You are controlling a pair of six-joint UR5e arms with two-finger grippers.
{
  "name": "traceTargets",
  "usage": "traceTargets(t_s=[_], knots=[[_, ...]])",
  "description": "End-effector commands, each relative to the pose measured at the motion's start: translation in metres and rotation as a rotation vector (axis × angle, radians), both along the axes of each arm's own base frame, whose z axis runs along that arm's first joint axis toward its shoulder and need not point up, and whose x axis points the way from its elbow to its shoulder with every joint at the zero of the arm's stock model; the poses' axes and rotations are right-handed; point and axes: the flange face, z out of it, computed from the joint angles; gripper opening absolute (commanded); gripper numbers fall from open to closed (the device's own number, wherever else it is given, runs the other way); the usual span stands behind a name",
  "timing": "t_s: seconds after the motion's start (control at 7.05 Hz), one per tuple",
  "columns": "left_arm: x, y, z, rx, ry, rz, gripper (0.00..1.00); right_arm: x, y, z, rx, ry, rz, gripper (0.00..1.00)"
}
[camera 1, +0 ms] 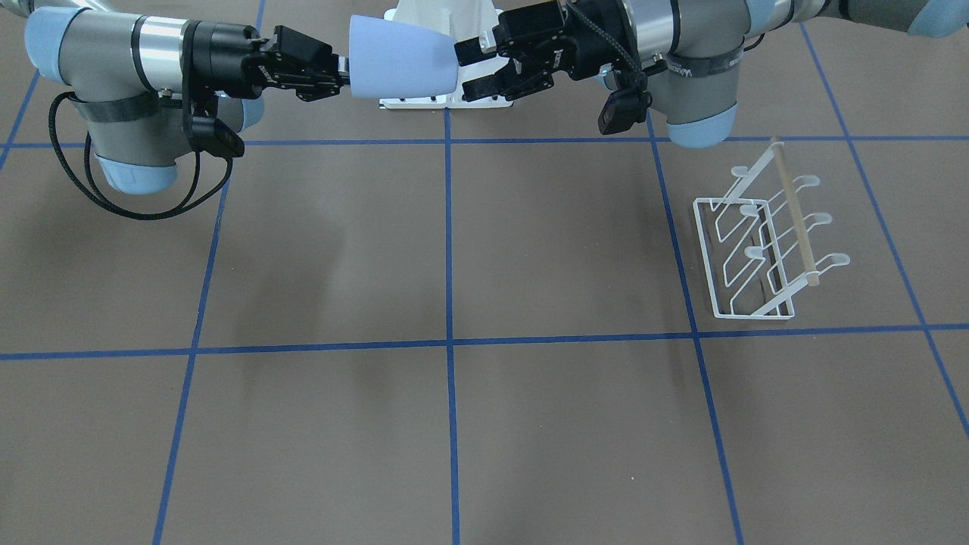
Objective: Hang cup on cup holder
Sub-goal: 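Close the left gripper on the cup's base while the right gripper holds the rim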
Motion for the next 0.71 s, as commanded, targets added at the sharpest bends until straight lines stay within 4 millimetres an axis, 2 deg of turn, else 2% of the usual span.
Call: traceTargets(t_s=[0.0, 0.57], knots=[[0.002, 0.006, 0.0, -0.018, 0.044, 0.02, 0.98, -0.003, 0.001, -0.006, 0.006, -0.014, -0.004, 0.0], [0.012, 0.026, -0.001, -0.016, 0.137, 0.018, 0.98, -0.005, 0.001, 0.003, -0.004, -0.07, -0.01, 0.0]])
